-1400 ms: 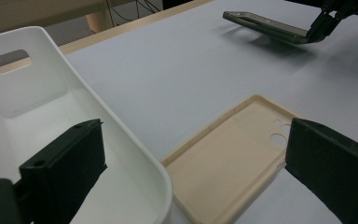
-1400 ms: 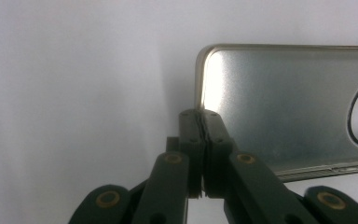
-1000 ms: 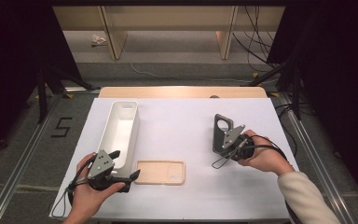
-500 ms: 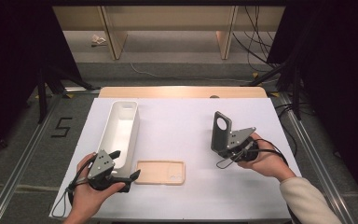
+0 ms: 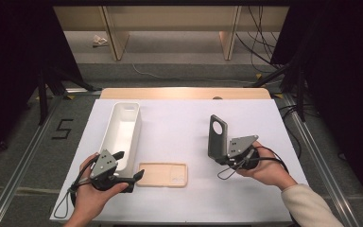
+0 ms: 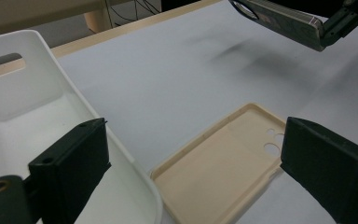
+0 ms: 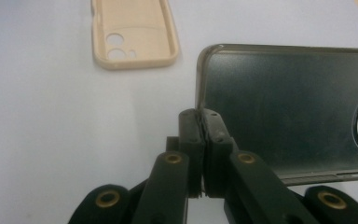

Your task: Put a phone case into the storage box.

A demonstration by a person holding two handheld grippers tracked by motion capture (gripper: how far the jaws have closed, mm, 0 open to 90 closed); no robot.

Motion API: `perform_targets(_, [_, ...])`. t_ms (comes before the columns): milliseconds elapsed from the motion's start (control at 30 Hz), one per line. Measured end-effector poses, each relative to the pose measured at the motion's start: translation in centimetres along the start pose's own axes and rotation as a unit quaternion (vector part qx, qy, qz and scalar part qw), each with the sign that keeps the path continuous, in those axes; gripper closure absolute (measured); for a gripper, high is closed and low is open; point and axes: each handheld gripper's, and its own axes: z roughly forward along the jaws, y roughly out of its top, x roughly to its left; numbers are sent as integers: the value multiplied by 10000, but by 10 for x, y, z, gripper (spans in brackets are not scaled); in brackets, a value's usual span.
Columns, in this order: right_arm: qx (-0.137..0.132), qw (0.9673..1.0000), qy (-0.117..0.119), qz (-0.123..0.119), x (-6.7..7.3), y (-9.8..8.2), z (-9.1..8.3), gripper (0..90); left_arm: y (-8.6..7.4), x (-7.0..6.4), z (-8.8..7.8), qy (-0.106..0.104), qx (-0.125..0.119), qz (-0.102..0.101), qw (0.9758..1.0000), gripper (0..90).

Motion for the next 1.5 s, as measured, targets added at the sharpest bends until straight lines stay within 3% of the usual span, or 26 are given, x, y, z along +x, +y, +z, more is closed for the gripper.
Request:
perform_targets(200, [-140, 9999, 38, 7, 4, 2, 0, 891, 13, -1, 8, -110, -40, -72, 9999, 93])
perform_targets(533, [-290, 9995, 108, -55, 13, 9, 2, 891, 39, -2, 30, -330, 183, -144, 9992, 105])
perform_targets(633, [-304, 9994, 132, -65, 15, 10, 3, 891, 49, -2, 39, -469, 368, -149, 9981, 111])
perform_targets(867, [-346, 9991, 204, -147, 19, 15, 5, 891, 72, -6, 57, -530, 432, -11, 9977, 113])
perform_targets(1067, [-351, 9989, 225, -237, 23, 20, 8, 891, 88, -10, 77, -637, 484, -34, 9968, 128])
perform_targets(1500, [-372, 9984, 280, -329, 26, 25, 11, 891, 114, -18, 122, -784, 912, -97, 9927, 149])
